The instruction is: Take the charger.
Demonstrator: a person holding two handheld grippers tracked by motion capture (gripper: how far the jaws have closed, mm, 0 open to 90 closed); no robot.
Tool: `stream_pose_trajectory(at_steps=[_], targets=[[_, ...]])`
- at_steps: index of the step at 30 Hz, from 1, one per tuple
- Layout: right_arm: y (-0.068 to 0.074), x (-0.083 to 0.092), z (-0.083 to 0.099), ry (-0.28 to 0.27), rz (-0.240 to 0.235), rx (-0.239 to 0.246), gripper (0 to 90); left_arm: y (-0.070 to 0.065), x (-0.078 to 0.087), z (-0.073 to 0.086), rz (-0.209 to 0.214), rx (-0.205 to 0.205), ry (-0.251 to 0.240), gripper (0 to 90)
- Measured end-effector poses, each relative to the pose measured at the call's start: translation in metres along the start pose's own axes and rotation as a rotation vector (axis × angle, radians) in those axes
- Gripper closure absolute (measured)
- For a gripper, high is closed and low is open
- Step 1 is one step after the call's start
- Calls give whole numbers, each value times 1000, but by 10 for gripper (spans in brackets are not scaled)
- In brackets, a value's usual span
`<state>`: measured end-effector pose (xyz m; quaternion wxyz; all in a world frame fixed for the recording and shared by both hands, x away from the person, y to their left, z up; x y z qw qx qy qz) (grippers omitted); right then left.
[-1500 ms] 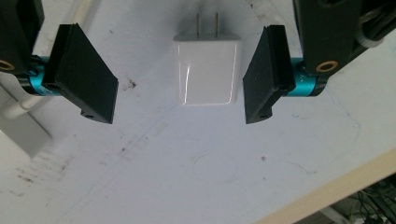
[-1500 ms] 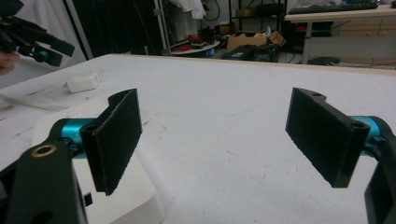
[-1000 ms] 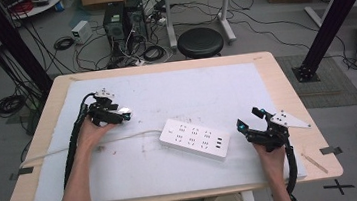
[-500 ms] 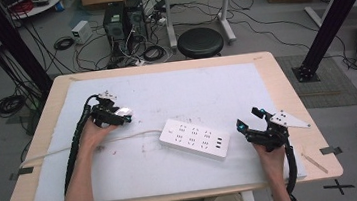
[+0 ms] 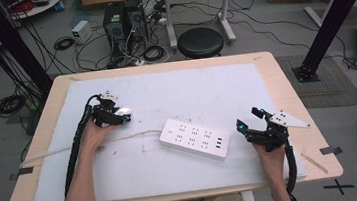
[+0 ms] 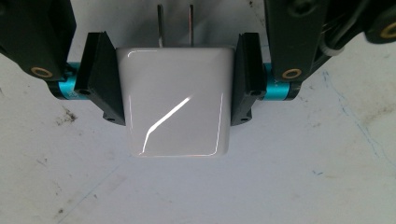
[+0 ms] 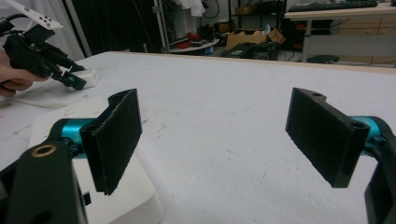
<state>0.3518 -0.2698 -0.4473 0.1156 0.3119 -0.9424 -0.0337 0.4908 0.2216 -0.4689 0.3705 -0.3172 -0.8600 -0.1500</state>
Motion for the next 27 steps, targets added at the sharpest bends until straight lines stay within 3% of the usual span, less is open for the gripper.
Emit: stream_pose_trajectory(at_steps=[13,20,22,25,27], targets=[[1,-1,0,8,0,4,188,-5,3,-1,-27,-2,13,425],[1,-1,0,12,1,4,188,-6,13,-3,-40,17,-27,425],[1,-1,0,11,3,3,188,-12,27,-9,-62,23,-74,425],[2,0,0,15,4,-1,188,-16,33,-12,-55,21,-80,425],[2,-1,0,13,-1,5,188,-21,37,-15,-61,0,-80,425]])
Point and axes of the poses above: each handheld gripper's, and its own axes: x roughly backward along the jaws, z roughly out of its underside, y roughly to its left, the point moved 4 cm from there along -x, roughly forward along the jaws, and after that the axes turned 2 degrees about -z, right-handed, at the moved point
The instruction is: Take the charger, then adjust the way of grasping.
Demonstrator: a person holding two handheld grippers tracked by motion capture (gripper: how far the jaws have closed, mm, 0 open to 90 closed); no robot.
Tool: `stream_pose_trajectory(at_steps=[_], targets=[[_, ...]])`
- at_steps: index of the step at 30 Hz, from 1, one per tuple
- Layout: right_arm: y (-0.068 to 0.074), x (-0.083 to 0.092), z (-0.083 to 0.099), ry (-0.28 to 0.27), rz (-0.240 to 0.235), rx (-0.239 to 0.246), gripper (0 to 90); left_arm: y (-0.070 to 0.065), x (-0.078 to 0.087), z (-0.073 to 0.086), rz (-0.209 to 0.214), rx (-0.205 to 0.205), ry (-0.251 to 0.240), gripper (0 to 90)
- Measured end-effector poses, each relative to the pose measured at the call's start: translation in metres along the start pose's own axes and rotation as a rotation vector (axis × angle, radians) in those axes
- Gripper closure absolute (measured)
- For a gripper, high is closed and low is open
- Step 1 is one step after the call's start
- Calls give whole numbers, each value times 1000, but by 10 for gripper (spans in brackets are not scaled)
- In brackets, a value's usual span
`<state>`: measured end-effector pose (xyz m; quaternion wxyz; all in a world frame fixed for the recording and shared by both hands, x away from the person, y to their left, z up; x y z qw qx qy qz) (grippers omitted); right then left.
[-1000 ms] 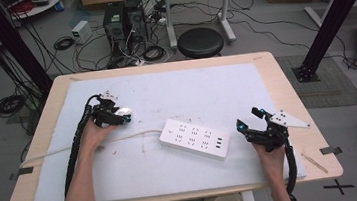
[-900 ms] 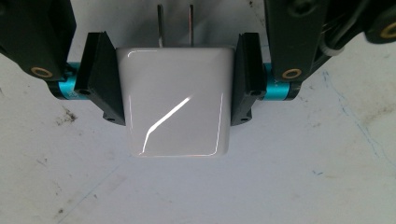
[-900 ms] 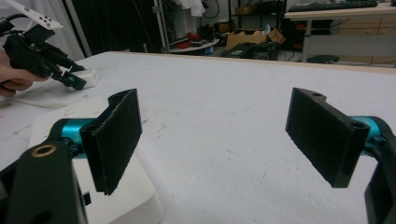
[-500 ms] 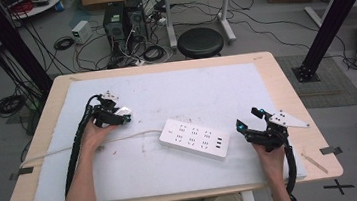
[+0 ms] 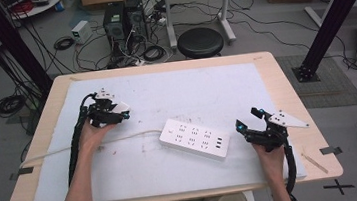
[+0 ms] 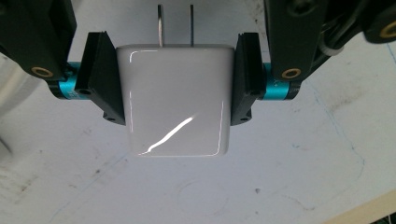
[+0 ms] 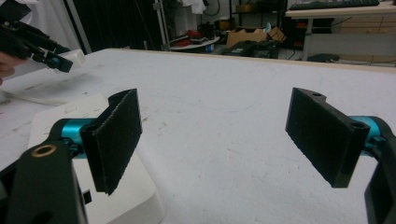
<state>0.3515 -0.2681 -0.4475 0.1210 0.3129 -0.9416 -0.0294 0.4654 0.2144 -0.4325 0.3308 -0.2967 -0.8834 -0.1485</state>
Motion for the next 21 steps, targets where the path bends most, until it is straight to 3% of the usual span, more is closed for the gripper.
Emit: stream_pose_trajectory(at_steps=[1,12,20,21], targets=[[1,0,0,2,0,-1,188,-4,3,-2,-8,-23,2,425],[1,0,0,3,1,3,188,-14,11,-6,-2,-36,-7,425],[2,1,0,-3,-16,11,188,-29,25,-11,2,-68,-68,425],[2,1,0,-4,-18,12,188,-37,28,-13,5,-88,-80,425]])
Point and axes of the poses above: each handheld gripper's, and its own axes: x roughly backward along the jaws, z roughly out of its underside, y roughly to its left, the point moved 4 cm from there along -x, roughly forward along the jaws, and after that the axes turned 2 degrees about -z, right-handed, at the moved point
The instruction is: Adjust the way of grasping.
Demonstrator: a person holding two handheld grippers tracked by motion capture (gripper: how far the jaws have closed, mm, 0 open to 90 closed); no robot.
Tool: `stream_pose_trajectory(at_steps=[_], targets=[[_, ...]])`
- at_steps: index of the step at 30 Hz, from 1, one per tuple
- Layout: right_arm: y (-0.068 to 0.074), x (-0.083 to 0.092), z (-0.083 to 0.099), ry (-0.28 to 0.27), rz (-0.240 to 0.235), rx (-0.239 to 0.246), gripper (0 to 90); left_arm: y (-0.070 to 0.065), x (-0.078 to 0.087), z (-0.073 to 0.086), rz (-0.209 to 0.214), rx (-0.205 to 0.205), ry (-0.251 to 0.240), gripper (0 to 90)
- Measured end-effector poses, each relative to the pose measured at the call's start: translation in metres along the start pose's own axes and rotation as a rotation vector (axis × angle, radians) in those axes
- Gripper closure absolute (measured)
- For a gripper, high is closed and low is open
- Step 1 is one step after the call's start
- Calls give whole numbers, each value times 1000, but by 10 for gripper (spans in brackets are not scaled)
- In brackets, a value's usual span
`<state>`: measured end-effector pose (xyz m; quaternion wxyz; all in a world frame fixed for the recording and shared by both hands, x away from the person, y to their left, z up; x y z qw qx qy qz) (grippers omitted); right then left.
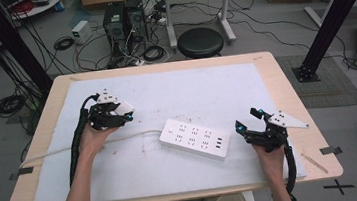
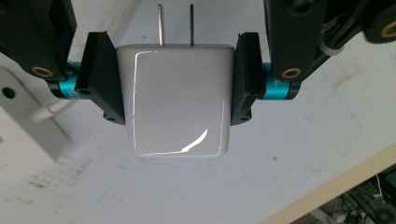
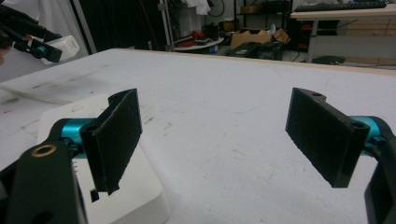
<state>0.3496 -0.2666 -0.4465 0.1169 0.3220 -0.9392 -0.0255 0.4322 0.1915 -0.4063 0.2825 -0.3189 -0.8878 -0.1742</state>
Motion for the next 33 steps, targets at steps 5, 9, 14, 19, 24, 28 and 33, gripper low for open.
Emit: stream_pose_trajectory(at_steps=[5,9,14,19,24,28,33], targets=[[0,4,-3,-40,31,14,188,-24,7,-6,6,-46,-70,425],[1,2,-3,-12,24,7,188,-37,11,-8,-1,-70,-100,425],[6,-5,-2,61,6,24,190,-60,20,-13,-22,-129,-165,425],[8,-7,-3,76,-19,52,191,-82,24,-20,-41,-178,-223,425],[8,-6,-4,72,-77,26,191,-100,22,-23,-76,-245,-263,425],[11,-2,-9,68,-120,39,192,-115,19,-23,-95,-303,-288,425],[18,2,-21,31,-197,61,244,-134,17,-24,-139,-383,-332,425]])
Point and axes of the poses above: each handheld gripper's, and its own axes: x roughly backward along the jaws, z roughly out of its underside, y roughly to its left, the point moved 4 cm from there along -x, roughly forward along the jaws, and after that the axes turned 2 degrees about -z, right-handed, at the moved point
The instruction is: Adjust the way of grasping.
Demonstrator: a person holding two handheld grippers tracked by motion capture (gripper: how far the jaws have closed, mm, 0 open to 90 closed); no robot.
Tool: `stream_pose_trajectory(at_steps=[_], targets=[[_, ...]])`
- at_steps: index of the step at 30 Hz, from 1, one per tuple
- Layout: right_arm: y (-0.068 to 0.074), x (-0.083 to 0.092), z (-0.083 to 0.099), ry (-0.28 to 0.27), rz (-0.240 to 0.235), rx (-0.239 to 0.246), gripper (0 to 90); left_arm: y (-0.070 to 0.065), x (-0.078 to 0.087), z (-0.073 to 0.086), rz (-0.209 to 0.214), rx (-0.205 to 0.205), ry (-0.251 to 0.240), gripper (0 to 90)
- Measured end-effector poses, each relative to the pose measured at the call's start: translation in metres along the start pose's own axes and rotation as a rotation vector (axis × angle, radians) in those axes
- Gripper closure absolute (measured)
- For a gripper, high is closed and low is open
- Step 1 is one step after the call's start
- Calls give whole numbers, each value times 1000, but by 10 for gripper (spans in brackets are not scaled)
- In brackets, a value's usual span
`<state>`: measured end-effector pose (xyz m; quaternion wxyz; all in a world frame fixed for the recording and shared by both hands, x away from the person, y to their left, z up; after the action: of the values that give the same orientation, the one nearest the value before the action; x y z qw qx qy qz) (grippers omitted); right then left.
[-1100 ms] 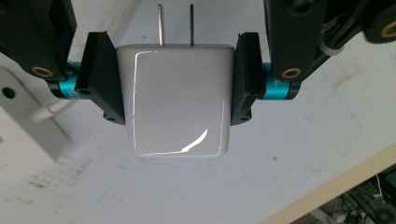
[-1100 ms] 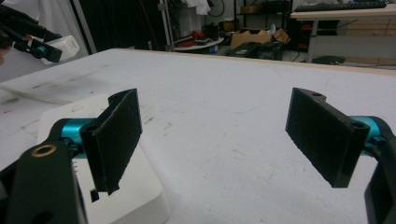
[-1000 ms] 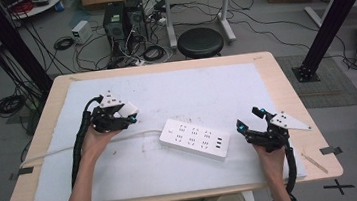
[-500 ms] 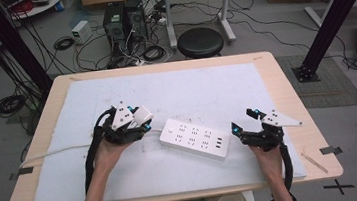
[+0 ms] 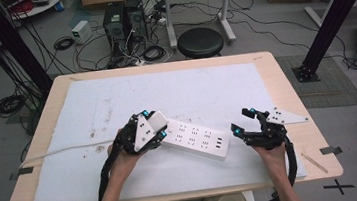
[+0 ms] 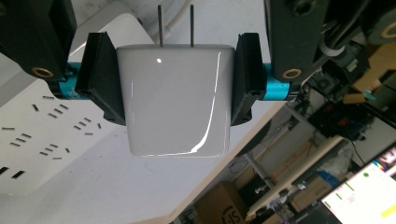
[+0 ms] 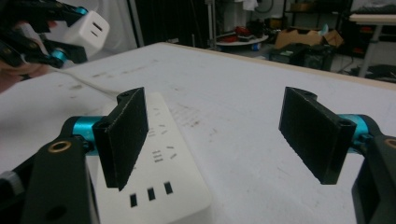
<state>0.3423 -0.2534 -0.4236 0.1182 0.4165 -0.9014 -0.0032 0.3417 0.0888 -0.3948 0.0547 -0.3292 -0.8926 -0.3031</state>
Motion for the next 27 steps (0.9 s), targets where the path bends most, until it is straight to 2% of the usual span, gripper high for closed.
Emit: stream_pose_trajectory(at_steps=[1,2,5,6,8,9,12,17,19,20,22,25,27], targets=[[0,0,0,0,0,0,244,0,0,0,0,0,0,425],[4,1,-5,-5,-28,-6,242,-6,-1,-3,-14,-32,-23,425],[7,-1,-9,1,-47,2,221,-18,-4,-9,-27,-86,-37,425],[7,-1,-9,1,-47,2,221,-18,-4,-9,-27,-86,-37,425],[10,-2,-10,10,-65,4,215,-24,-6,-12,-49,-134,-57,425],[13,-4,-11,18,-97,4,215,-27,-6,-14,-59,-153,-59,425],[16,-5,-13,22,-113,3,215,-35,-9,-17,-74,-204,-78,425],[20,-7,-14,31,-198,-42,216,-51,-13,-22,-115,-310,-125,425],[19,-8,-14,27,-205,-41,216,-54,-14,-23,-120,-323,-129,425],[21,-8,-14,31,-231,-56,216,-57,-15,-23,-123,-329,-139,426],[22,-9,-14,33,-250,-59,216,-65,-18,-25,-134,-360,-150,426],[25,-9,-14,40,-280,-82,217,-70,-19,-28,-148,-376,-165,426],[25,-11,-14,35,-292,-81,216,-75,-21,-31,-147,-387,-183,426]])
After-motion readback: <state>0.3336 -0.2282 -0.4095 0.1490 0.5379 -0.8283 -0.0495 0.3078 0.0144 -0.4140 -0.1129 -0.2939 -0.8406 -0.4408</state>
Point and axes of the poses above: each handheld gripper's, and its own axes: x roughly backward along the jaws, z roughly out of its underside, y roughly to its left, the point moved 4 cm from there along -x, roughly forward along the jaws, and after that the axes turned 2 degrees about -z, right-handed, at the moved point
